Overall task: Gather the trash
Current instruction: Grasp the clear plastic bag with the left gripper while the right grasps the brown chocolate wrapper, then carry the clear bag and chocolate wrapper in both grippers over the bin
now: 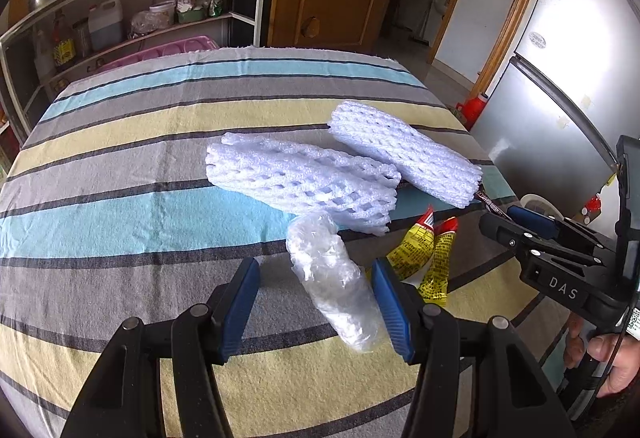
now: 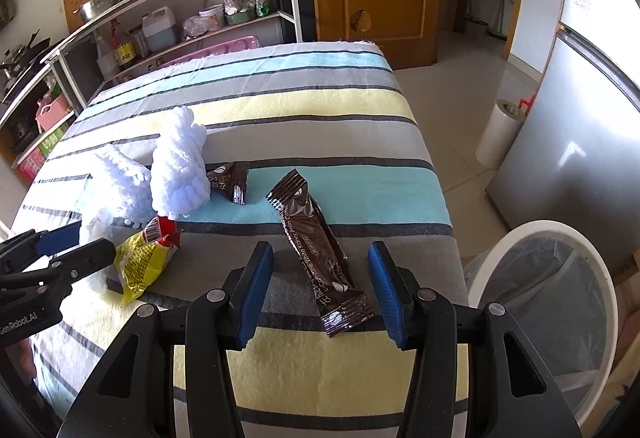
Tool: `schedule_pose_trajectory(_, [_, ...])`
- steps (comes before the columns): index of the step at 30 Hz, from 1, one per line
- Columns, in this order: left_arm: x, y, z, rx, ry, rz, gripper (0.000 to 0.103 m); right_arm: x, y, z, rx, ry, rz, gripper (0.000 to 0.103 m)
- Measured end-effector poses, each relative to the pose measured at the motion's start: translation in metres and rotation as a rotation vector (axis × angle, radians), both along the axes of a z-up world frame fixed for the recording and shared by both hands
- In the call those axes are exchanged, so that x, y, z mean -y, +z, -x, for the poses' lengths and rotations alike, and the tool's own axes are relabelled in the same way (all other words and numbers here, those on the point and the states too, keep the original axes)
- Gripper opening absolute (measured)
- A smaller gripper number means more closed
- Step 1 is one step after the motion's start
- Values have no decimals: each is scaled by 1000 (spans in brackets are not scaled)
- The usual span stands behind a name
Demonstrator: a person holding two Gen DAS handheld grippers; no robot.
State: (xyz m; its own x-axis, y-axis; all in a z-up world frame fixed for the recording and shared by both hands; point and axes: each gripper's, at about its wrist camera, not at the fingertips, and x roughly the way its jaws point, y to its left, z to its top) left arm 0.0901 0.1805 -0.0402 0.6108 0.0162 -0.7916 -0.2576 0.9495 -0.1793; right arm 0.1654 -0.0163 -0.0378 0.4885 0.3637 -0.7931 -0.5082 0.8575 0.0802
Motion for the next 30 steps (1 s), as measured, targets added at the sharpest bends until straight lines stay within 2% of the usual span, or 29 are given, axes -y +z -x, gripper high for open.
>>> schedule_pose_trajectory(1, [0,0,0,0,2,-2,57,-1,0,0,1,2,-1,50])
schedule_pose_trajectory(4, [-1,1,2,2,12,-11,50,-1,1,2,-3,10,-17,38])
schedule_pose_trajectory(7, [-2,1,4,1,12,-17,39,-2,1,5,-6,16,-22,32])
schedule_pose_trajectory(12, [-2,1,5,1,6,-12,28,-4,1,7,-9,23,-28,23])
schedule_pose_trajectory(30, [-4,3,15,6,1,-8,26,2,2,18,-24,25,-72,22])
